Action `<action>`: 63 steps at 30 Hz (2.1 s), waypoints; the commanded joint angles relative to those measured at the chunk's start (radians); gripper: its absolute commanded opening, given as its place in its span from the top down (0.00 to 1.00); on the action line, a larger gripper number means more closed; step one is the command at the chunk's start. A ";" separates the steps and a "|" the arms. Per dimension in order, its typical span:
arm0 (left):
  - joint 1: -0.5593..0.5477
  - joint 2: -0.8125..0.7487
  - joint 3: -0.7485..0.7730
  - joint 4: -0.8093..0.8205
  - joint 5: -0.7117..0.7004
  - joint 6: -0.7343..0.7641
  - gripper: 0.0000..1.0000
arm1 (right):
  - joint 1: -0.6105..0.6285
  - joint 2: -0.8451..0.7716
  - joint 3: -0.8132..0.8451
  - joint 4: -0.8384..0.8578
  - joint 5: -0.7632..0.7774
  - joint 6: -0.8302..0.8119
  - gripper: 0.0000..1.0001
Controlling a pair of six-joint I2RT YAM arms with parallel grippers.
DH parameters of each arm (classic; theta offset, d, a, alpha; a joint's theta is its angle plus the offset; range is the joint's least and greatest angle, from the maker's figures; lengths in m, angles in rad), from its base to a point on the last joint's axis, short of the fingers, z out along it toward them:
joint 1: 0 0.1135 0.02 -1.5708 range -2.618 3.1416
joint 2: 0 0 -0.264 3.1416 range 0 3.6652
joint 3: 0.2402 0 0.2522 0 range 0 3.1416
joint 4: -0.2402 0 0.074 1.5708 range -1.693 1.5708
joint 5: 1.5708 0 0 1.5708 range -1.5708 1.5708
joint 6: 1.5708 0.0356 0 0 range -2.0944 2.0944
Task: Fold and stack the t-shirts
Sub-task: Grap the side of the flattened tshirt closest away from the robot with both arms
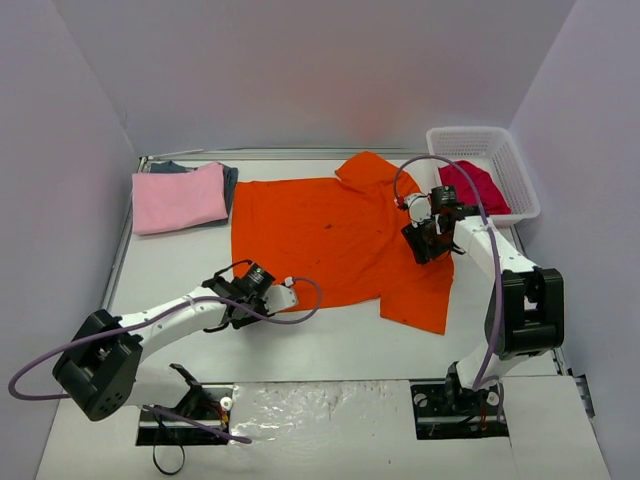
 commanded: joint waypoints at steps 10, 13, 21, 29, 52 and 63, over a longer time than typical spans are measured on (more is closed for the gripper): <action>-0.015 0.088 -0.007 0.103 -0.072 0.020 0.67 | -0.010 0.009 -0.017 -0.011 -0.009 0.007 0.57; -0.016 0.096 -0.004 0.100 -0.072 0.017 0.67 | -0.010 0.018 -0.017 -0.009 -0.009 0.007 0.57; -0.016 0.120 0.021 0.061 -0.041 0.026 0.80 | -0.010 0.012 -0.017 -0.009 -0.007 0.003 0.57; -0.013 0.137 0.054 0.044 -0.114 0.034 0.98 | -0.012 -0.010 -0.023 -0.018 0.025 -0.015 0.57; 0.367 0.498 0.544 0.047 -0.228 -0.066 0.98 | 0.047 -0.053 -0.029 -0.383 -0.078 -0.398 0.57; 0.513 0.539 0.530 0.024 -0.089 -0.092 0.98 | 0.289 -0.033 -0.083 -0.397 -0.055 -0.368 0.60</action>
